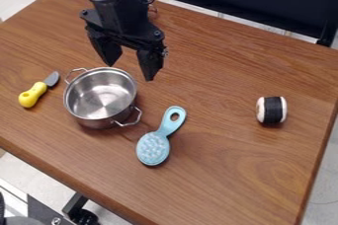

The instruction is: Put the black thread into the silver pot

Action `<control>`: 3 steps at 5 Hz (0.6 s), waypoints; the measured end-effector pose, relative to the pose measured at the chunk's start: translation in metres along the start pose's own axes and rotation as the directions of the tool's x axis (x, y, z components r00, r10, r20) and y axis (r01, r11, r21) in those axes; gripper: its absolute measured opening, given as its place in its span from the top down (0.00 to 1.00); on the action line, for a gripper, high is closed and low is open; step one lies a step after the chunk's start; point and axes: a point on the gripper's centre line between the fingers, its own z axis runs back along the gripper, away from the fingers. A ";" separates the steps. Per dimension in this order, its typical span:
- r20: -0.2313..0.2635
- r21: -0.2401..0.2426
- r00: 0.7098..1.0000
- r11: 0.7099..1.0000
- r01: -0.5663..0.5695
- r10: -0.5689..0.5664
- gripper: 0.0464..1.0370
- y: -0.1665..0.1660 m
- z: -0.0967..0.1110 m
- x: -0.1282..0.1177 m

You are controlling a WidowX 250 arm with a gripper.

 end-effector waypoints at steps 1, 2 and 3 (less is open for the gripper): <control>-0.023 -0.003 1.000 1.000 -0.011 0.011 0.04 -0.001 -0.004 -0.004; -0.066 0.011 0.997 0.999 -0.042 0.042 0.04 -0.026 -0.011 0.010; -0.063 0.014 0.997 0.999 -0.048 0.049 0.04 -0.053 -0.015 0.023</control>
